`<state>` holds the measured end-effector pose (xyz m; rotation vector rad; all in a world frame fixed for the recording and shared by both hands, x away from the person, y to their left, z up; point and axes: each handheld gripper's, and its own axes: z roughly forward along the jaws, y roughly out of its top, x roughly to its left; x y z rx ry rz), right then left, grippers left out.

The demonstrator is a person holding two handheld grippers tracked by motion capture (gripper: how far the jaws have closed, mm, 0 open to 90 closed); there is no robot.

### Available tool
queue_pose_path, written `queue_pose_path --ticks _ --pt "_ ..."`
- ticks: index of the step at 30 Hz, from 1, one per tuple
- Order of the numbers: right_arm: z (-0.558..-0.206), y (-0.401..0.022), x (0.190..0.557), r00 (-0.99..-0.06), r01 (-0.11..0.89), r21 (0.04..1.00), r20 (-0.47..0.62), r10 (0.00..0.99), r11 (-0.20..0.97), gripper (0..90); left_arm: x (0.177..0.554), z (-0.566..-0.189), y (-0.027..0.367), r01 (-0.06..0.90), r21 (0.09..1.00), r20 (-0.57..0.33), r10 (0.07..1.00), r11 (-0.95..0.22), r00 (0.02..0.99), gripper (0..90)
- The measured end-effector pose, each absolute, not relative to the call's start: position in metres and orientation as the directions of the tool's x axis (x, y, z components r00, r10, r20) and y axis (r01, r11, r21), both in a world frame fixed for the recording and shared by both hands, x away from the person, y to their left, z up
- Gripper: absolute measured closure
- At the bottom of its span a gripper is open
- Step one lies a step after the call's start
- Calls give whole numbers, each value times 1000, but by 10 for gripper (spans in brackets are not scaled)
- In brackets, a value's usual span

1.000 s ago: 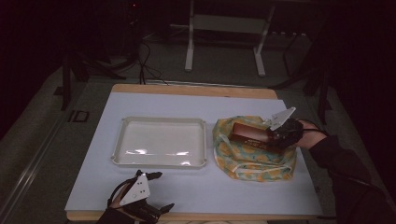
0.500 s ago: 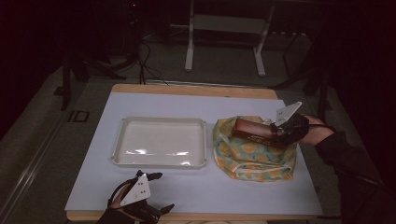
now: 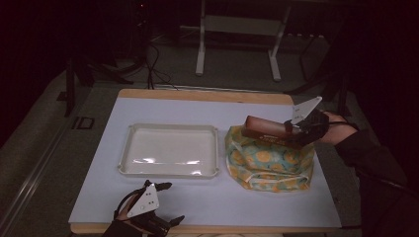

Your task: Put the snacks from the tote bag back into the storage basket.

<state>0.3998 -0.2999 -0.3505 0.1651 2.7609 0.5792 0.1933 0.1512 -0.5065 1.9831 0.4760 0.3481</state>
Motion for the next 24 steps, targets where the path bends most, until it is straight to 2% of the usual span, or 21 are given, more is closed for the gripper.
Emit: queue_pose_path --ticks 24 --pt "-335 -219 403 -954 -87 378 -298 32 922 433 193 -506 152 173 901 35 466 -397 884 0"
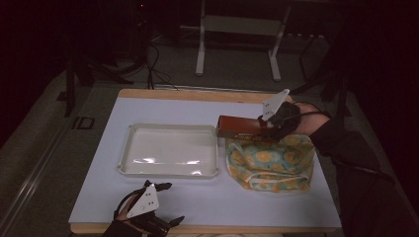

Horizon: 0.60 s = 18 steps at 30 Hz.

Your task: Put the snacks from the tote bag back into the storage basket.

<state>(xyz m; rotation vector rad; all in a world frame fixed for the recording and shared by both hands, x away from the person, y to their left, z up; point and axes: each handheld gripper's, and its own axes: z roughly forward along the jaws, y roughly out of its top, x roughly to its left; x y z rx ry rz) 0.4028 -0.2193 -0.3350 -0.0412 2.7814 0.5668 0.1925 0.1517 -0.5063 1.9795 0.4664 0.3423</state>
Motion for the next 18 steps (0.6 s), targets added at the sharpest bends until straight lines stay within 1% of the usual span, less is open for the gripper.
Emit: queue_pose_path --ticks 18 --pt "-342 -153 401 -953 -187 355 -293 -81 916 434 192 -506 152 162 902 42 456 -400 889 0"
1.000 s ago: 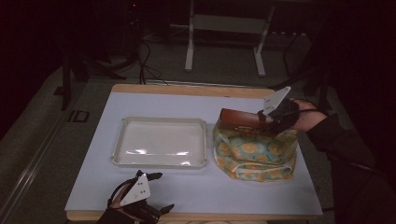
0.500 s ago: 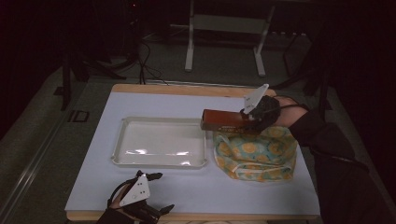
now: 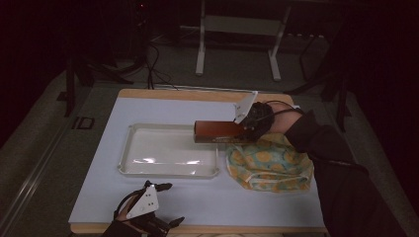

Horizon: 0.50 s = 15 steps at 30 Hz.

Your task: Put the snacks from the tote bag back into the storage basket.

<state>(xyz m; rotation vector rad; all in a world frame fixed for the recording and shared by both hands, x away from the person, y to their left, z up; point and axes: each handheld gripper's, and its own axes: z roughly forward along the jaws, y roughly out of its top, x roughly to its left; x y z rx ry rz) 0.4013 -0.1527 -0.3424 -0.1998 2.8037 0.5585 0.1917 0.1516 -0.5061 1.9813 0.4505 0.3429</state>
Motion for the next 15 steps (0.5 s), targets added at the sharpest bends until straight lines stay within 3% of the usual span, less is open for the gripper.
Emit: queue_pose_path --ticks 15 --pt "-364 -105 397 -954 -233 360 -266 -139 904 433 191 -505 152 154 905 43 446 -396 894 0"
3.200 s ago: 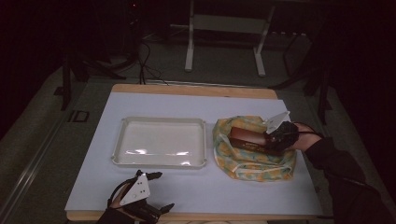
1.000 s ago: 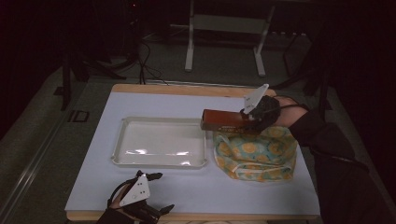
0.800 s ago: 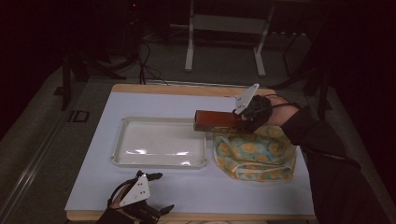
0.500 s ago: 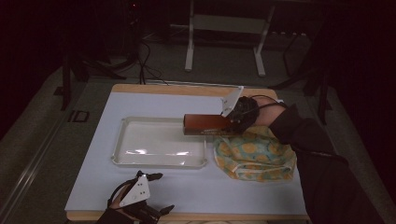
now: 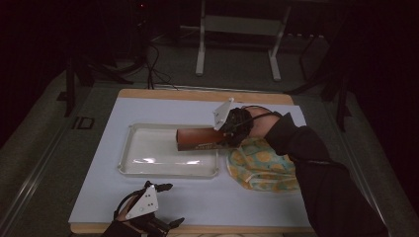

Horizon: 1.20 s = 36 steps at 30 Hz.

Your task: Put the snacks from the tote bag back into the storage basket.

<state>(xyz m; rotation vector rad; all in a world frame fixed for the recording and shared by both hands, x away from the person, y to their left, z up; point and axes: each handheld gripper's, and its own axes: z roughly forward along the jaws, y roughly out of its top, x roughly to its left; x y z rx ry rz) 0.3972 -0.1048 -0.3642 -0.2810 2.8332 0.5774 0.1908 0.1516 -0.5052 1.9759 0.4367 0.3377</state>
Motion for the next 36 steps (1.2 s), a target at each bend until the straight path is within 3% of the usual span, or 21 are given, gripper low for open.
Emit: queue_pose_path --ticks 8,23,36 --pt "-377 -81 394 -954 -252 388 -254 -160 886 433 190 -505 151 148 904 50 443 -401 895 0" --pt "-410 -62 395 -963 -215 468 -248 -106 857 434 190 -505 152 146 905 52 444 -400 894 0" --pt "-446 -50 403 -968 -183 430 -235 -86 884 433 190 -505 153 142 905 54 440 -401 896 0"
